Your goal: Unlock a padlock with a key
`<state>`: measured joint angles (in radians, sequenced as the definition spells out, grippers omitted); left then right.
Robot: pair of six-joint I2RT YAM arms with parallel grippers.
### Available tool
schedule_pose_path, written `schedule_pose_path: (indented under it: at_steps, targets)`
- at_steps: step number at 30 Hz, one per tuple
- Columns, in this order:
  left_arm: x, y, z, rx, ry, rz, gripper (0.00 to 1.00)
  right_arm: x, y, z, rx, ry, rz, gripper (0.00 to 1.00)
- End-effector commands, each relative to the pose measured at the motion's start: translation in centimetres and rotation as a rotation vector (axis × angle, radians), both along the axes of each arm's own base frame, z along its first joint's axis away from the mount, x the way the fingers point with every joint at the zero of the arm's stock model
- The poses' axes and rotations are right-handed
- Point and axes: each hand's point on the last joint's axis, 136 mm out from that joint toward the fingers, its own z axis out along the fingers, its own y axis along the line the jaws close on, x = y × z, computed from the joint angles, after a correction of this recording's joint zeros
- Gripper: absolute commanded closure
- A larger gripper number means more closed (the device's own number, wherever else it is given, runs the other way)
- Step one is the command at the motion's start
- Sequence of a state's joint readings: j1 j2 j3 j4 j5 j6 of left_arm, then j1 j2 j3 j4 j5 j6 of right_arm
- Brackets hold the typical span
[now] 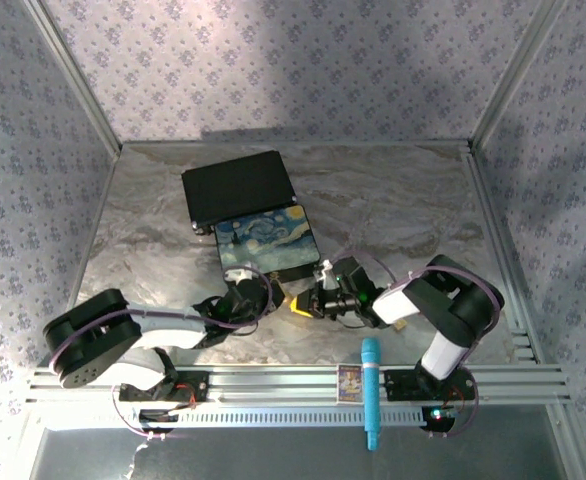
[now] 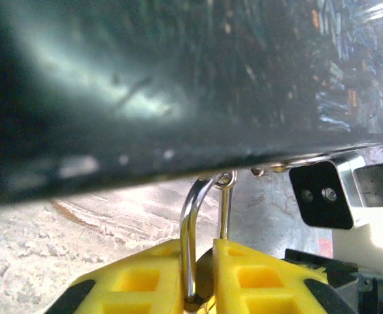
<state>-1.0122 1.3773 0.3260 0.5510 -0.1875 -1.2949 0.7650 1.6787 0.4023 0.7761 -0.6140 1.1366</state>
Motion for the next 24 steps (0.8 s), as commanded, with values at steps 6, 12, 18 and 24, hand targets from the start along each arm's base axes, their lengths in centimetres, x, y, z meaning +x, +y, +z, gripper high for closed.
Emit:
schedule_pose_path:
  at_steps: [6,12,18,24]
  targets:
    - [-2.1,-4.2,2.8,-0.121,-0.004,-0.173,0.81,1.3,2.0,3.7,0.119,-0.146,-0.025,1.0]
    - [-2.2,-3.2,2.3,-0.103,0.008,-0.143,0.74,1.2,1.9,4.1,0.127,-0.154,-0.025,1.0]
    - [-2.2,-1.9,1.9,-0.053,0.003,-0.118,0.68,1.3,1.2,4.1,0.107,-0.161,-0.036,1.0]
    - [-1.9,-1.4,1.8,-0.03,-0.009,-0.097,0.55,1.2,1.0,3.8,0.097,-0.156,-0.038,1.0]
